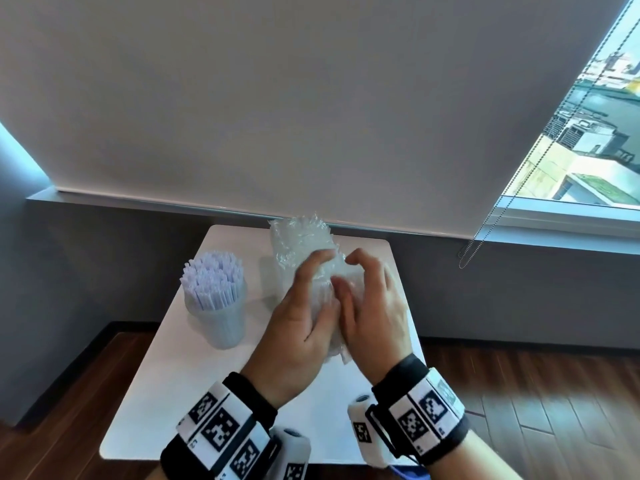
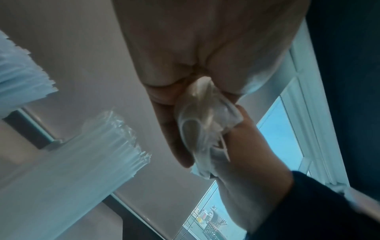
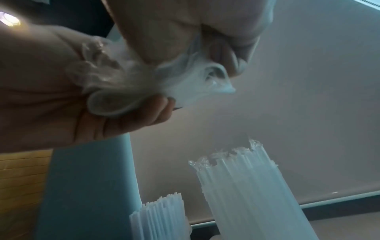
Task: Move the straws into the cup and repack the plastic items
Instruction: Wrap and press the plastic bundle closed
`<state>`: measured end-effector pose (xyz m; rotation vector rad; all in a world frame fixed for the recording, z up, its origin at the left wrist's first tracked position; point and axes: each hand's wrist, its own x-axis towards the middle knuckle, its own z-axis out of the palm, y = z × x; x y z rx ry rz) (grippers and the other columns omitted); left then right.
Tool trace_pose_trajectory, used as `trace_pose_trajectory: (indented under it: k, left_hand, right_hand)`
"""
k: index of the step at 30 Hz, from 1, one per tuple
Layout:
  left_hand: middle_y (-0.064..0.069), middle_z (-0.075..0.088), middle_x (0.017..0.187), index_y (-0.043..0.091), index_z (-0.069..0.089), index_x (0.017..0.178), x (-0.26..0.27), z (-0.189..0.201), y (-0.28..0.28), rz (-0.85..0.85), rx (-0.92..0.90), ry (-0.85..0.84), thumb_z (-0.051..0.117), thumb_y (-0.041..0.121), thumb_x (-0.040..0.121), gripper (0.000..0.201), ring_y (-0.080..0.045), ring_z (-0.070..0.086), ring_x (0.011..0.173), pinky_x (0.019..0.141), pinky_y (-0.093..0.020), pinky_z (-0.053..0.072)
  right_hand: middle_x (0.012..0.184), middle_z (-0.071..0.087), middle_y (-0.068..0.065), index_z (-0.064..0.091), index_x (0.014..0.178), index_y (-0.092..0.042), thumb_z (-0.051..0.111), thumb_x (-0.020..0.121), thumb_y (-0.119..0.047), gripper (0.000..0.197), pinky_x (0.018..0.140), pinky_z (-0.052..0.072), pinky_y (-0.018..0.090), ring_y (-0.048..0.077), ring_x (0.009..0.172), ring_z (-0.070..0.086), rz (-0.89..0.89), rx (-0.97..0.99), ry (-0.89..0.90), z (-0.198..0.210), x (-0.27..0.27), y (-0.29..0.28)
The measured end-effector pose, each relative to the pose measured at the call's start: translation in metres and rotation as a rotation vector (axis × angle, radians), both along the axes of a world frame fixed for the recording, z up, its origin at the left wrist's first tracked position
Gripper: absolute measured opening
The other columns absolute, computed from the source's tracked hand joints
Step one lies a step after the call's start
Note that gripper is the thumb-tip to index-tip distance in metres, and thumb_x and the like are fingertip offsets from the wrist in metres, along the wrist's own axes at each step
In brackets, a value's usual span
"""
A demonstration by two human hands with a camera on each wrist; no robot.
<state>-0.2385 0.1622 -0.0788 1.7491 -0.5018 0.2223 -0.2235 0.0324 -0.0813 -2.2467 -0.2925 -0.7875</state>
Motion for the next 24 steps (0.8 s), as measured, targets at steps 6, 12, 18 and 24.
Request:
trace_pose_trajectory:
  k: [6,12,18,24]
  left_hand:
    - [0.007,0.059,0.087,0.029,0.063,0.07,0.002,0.0,0.015,0.157,0.043,0.0,0.046,0.022,0.08,0.021,-0.01,0.059,0.088,0.078,-0.02,0.044]
    - [0.007,0.061,0.084,0.025,0.06,0.073,0.001,0.005,0.019,0.139,0.137,0.016,0.07,0.033,0.074,0.013,-0.009,0.058,0.09,0.078,-0.012,0.04]
    - [0.005,0.068,0.096,0.025,0.071,0.084,0.006,0.002,0.016,0.099,0.086,0.114,0.066,-0.001,0.084,0.027,-0.008,0.064,0.098,0.086,-0.017,0.045]
    - [0.008,0.072,0.111,0.025,0.073,0.104,0.007,0.002,0.013,0.024,-0.072,0.268,0.068,0.004,0.08,0.033,-0.007,0.064,0.111,0.102,-0.034,0.047]
  right_hand:
    - [0.09,0.051,-0.019,0.045,0.103,-0.029,0.059,0.093,-0.014,0.023,0.069,0.044,0.025,0.005,0.074,0.05,0.391,0.336,0.173,0.006,0.0,-0.017]
    - [0.094,0.063,0.019,0.04,0.118,-0.031,0.073,0.08,-0.001,0.058,0.071,0.055,0.052,0.03,0.074,0.063,0.596,0.58,0.497,0.015,-0.001,-0.035]
    - [0.112,0.051,-0.007,0.038,0.11,-0.036,0.069,0.086,-0.004,0.051,0.086,0.044,0.02,0.014,0.1,0.055,0.424,0.221,0.209,0.008,-0.005,-0.033]
    - [0.108,0.066,-0.008,0.063,0.101,-0.026,0.058,0.094,-0.001,0.026,0.092,0.046,0.031,0.018,0.11,0.057,0.512,0.066,0.391,0.012,-0.004,-0.044]
